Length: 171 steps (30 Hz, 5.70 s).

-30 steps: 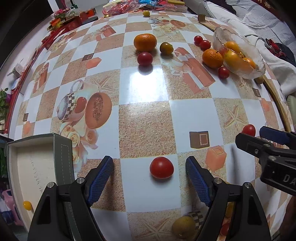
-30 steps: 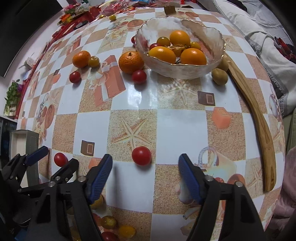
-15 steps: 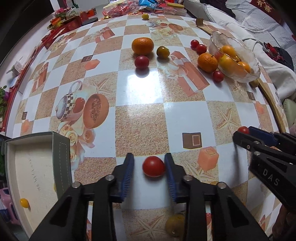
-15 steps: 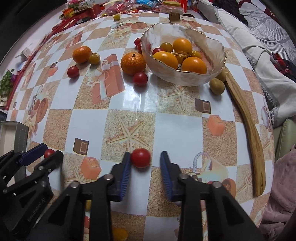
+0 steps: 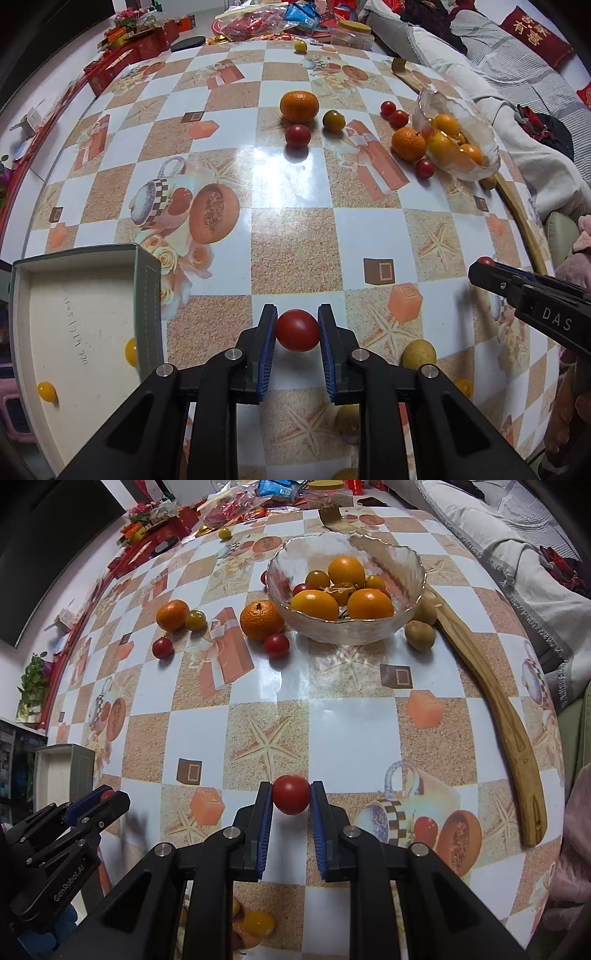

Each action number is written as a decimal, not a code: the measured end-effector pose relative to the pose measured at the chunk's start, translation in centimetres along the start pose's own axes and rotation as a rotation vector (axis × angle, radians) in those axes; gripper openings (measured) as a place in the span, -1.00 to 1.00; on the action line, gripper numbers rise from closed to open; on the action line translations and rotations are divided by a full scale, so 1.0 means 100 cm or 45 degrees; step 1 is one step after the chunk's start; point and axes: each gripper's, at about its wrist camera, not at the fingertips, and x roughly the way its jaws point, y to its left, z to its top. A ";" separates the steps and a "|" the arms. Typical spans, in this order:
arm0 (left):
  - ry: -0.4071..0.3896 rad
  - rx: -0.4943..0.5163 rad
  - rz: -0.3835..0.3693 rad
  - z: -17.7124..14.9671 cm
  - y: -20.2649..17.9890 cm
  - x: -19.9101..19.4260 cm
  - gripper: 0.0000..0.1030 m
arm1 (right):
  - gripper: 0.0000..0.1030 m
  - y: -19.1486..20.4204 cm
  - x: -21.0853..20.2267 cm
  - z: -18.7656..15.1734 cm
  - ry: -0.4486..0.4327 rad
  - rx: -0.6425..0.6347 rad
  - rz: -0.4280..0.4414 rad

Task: Organize fruits
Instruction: 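Close the left tool on a red cherry tomato while the right tool grasps another, then carry the left tool's red tomato into the box and release while the right tool does too, then move both open tools back over the fruits on the table, then grasp a green-yellow round fruit with the left tool while the right tool grasps a yellow tomato, then lift the green-yellow fruit with the left tool while the right tool lifts its yellow tomato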

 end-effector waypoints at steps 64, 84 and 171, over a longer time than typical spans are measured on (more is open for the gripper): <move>0.034 -0.379 0.336 -0.141 0.221 -0.051 0.53 | 0.32 0.331 0.070 -0.058 0.215 -0.790 0.123; -0.013 -0.083 0.274 -0.100 0.135 -0.059 0.53 | 0.63 0.204 -0.008 -0.027 0.019 -0.448 0.138; 0.005 0.029 -0.115 -0.050 0.025 -0.035 -0.44 | -0.55 0.052 -0.027 -0.062 0.077 -0.150 0.070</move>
